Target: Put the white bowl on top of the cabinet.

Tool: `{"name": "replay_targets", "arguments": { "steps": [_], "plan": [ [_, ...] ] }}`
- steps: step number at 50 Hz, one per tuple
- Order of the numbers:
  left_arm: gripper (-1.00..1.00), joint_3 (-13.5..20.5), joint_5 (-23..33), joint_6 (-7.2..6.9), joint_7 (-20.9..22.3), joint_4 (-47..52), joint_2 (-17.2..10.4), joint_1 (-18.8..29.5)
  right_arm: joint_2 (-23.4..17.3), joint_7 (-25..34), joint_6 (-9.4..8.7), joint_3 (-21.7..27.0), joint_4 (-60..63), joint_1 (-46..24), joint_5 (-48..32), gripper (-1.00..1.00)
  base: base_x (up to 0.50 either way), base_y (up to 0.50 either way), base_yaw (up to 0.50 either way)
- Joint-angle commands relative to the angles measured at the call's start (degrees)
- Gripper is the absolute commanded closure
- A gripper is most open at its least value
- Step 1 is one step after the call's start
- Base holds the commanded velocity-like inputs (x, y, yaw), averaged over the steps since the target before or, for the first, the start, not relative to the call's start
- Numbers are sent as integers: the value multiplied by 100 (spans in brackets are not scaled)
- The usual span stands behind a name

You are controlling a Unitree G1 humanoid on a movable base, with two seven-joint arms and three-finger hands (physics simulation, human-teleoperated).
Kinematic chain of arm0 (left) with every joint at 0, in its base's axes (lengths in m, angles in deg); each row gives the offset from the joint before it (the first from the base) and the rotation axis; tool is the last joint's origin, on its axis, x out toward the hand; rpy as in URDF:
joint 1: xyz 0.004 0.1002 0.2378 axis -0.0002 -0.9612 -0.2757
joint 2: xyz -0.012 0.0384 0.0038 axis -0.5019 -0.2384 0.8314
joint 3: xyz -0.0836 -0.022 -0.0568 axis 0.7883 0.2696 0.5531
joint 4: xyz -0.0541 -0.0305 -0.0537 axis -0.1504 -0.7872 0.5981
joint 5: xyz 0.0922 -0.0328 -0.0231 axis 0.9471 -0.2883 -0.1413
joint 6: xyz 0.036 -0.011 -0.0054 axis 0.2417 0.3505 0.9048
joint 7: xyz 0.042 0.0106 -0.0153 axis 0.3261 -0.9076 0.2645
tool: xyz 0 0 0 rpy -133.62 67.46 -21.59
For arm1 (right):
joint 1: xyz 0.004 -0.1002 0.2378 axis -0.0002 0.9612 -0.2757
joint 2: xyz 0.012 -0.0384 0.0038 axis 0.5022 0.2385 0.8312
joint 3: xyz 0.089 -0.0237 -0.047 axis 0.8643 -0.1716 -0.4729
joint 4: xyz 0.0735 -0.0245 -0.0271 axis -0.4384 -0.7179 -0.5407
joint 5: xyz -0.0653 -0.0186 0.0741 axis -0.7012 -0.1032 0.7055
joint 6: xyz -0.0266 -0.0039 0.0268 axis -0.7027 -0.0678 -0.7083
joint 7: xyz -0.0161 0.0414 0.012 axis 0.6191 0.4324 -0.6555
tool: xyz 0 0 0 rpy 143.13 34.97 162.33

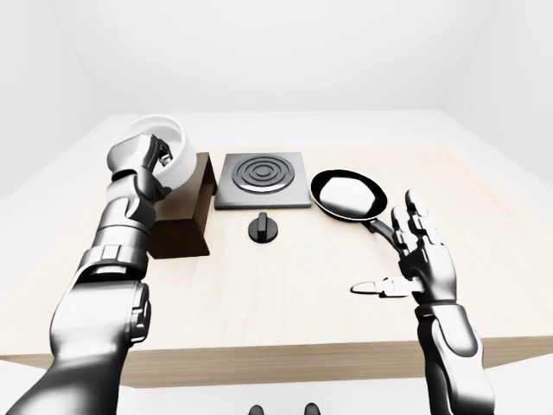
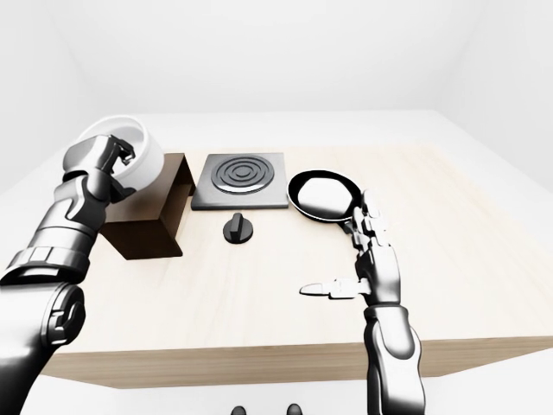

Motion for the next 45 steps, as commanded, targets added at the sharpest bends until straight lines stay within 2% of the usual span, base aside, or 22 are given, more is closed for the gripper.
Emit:
{"name": "replay_targets", "arguments": {
  "steps": [1, 5, 7, 29, 30, 45],
  "plan": [
    [100, 41, -73, 0, -456, -99, -111, 22, 11, 8, 0, -44, 2, 36, -27, -100, 0, 0, 0],
    [100, 34, -87, 0, -466, -113, -113, 25, 12, 9, 0, -44, 5, 38, -28, -100, 0, 0, 0],
    [100, 1, -115, 0, -584, -283, -12, 87, 13, 5, 0, -66, -33, 31, -57, -100, 0, 0, 0],
    [100, -24, -166, 0, -582, -259, -39, 32, 10, 5, 0, -68, -53, 22, -53, -100, 0, 0, 0],
    [100, 53, -258, 0, -739, -445, -63, -85, 16, 10, 0, -93, -32, 52, -75, -100, 0, 0, 0],
    [100, 0, -410, 0, -864, -573, -60, -132, 20, 26, 0, -124, -82, 54, -112, -100, 0, 0, 0]
  ]
}}
